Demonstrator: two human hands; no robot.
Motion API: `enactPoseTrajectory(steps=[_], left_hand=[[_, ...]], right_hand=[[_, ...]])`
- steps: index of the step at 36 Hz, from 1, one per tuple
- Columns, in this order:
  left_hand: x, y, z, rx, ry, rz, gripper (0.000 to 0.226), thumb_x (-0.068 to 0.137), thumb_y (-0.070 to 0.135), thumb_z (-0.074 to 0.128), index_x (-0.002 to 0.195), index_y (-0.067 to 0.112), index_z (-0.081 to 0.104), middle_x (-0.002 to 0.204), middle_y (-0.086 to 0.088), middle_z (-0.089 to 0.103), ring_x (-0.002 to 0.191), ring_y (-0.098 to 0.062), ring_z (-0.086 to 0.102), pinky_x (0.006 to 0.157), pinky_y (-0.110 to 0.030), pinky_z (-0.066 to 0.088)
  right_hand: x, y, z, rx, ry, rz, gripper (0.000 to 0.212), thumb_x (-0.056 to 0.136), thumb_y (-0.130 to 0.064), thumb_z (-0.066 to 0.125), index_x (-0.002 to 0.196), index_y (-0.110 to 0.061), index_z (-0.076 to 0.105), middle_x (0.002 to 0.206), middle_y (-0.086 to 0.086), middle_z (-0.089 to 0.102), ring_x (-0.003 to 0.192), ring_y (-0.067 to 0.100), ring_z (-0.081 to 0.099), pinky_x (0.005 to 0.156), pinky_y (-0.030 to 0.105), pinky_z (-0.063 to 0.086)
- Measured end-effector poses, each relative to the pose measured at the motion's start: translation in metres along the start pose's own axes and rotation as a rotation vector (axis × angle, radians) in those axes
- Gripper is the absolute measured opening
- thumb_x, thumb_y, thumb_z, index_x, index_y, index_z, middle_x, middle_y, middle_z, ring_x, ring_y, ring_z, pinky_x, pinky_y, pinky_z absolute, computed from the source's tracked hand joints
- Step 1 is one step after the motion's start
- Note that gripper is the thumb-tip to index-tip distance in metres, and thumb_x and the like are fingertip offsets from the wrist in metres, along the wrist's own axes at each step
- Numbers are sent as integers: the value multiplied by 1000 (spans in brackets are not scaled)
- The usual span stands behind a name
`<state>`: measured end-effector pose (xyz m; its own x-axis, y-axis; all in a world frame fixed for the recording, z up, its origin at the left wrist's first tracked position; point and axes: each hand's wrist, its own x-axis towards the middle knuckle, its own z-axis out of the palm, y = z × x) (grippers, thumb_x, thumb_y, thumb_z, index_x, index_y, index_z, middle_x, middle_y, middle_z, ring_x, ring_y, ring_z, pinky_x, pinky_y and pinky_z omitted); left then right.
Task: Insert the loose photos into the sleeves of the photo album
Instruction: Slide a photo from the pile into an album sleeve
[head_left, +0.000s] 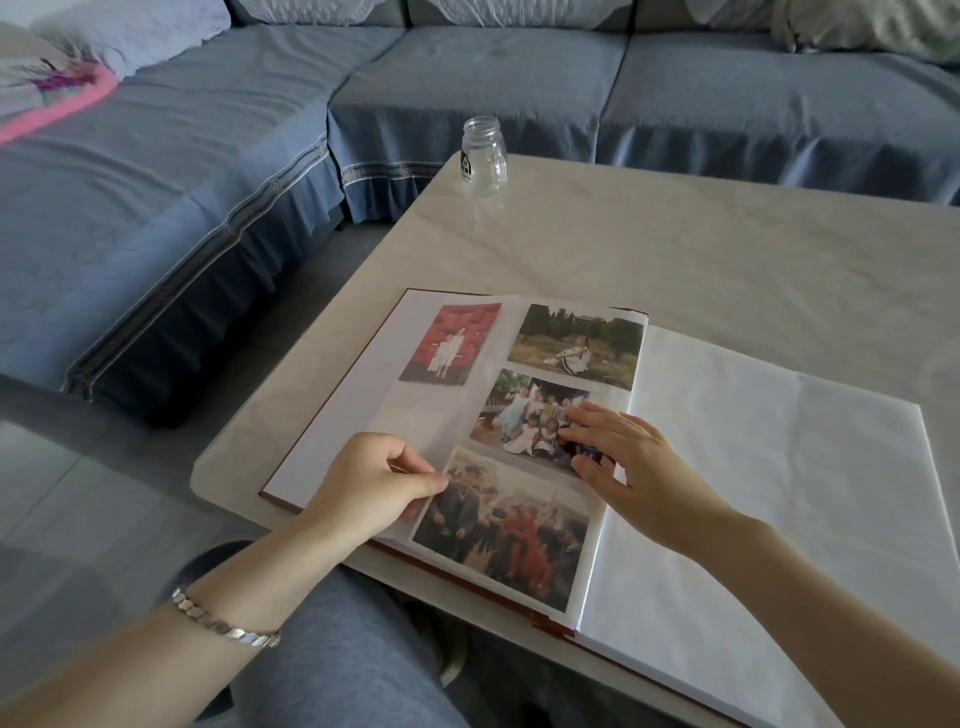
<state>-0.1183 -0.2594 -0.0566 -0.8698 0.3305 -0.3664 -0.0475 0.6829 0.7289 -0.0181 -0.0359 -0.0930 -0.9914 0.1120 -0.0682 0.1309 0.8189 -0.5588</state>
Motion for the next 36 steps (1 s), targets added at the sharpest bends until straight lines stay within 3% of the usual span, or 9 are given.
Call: enactPoseTrajectory(steps=[4,8,13,19,26,32,36], left_hand=[[-2,-1,0,38,46,87,13,76,12,76,66,10,68,57,2,66,47,-5,59,54,-16,45],[-2,-4,0,26,47,147,16,76,10,76,63,12,67,60,2,68,53,-12,63,57,-25,52],[-1,-1,-3,-19,-6,139,19,77,3,72,62,9,64,57,-1,67,49,-11,61,50,-19,48],[-2,-2,-5,-37,-75,90,9,77,3,73,77,7,65,66,-6,71,63,-17,69,55,-26,56],[-1,2,-6,-32,-132,52,38,81,6,70,105,28,52,72,-4,71,56,-10,64,53,-18,51],[-5,4,-1,-71,-89,40,37,75,9,76,97,31,56,79,2,72,72,-12,69,58,-15,53],[-6,-1,0,-124,-47,30,34,73,5,77,95,25,60,71,-1,73,60,-12,66,54,-17,53]], right_hand=[[-1,0,-1,-2,-6,8,41,96,-36,41,136,-29,46,149,-15,31,140,2,18,112,19,8],[-1,-1,0,7,6,-4,40,97,-35,41,136,-29,45,148,-16,31,137,-4,16,109,15,5],[0,0,0,7,15,-10,40,97,-34,41,136,-29,45,149,-16,30,139,0,17,108,14,3],[-1,2,2,6,21,-26,40,97,-34,41,137,-29,45,149,-16,30,135,-8,12,107,12,0],[-2,5,5,18,38,-37,40,97,-33,42,137,-28,45,149,-16,30,126,-15,5,109,12,-1],[-1,5,8,18,52,-36,40,97,-34,41,136,-28,46,149,-16,30,126,-15,5,108,12,-2],[-1,6,7,17,48,-29,40,97,-33,41,137,-28,45,149,-15,30,126,-14,5,108,13,-1]])
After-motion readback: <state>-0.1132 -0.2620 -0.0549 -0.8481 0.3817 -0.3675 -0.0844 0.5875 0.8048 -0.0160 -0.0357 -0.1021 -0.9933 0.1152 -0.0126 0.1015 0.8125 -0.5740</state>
